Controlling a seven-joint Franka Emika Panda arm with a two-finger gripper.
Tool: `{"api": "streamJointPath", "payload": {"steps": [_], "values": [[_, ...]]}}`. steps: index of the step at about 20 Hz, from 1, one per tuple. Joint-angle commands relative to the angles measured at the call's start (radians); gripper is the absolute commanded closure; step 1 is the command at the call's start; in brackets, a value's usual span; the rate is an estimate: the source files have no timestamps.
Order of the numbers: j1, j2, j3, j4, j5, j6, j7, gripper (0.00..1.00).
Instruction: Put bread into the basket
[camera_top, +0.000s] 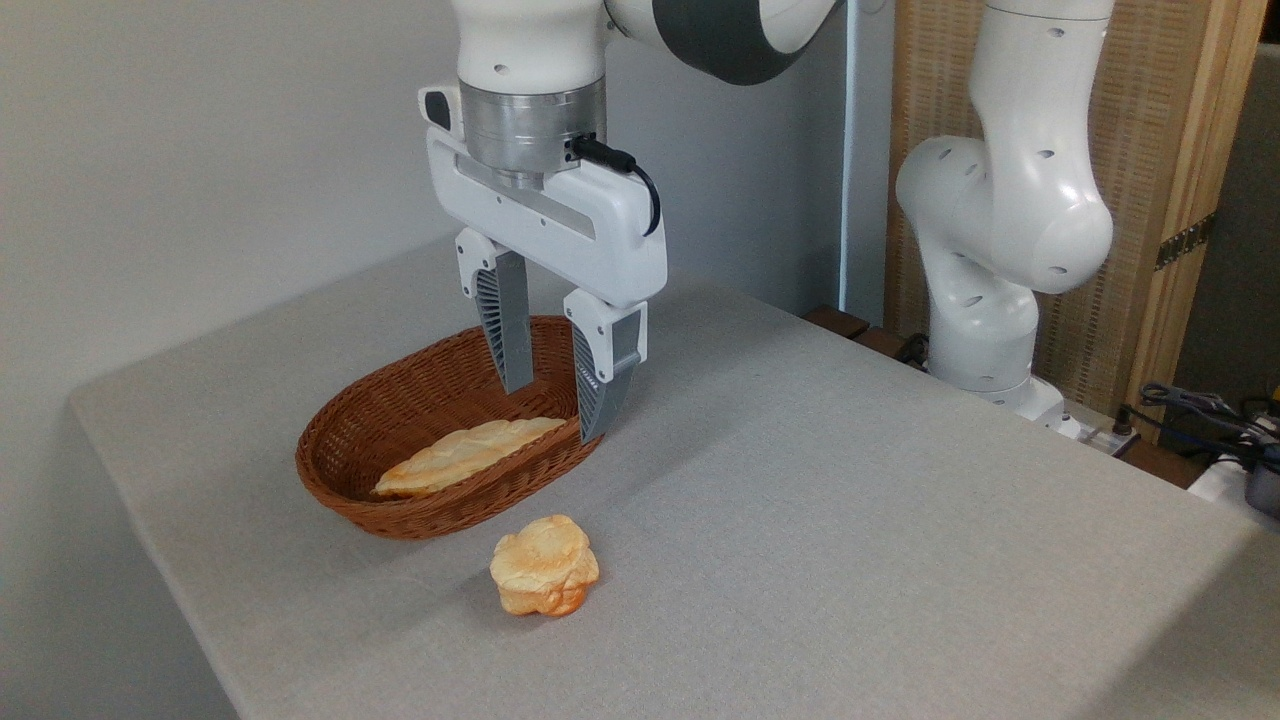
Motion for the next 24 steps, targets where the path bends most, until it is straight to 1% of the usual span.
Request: {"api": "streamJointPath", "payload": {"steps": [1,16,18,20,23,24], "values": [[-0.015,-0.013,-0.006,-0.001,0.038,-0.011,-0.012,0.00],[-0.011,-0.011,0.005,-0.012,0.038,-0.011,-0.009,0.00],[-0.009,-0.005,0.008,-0.027,0.037,-0.010,0.012,0.00],[-0.009,-0.004,0.030,-0.050,0.037,0.001,0.028,0.00],[-0.009,0.007,0.031,-0.078,0.037,0.075,0.104,0.00],[-0.009,0.013,0.033,-0.081,0.037,0.090,0.115,0.00]]}}
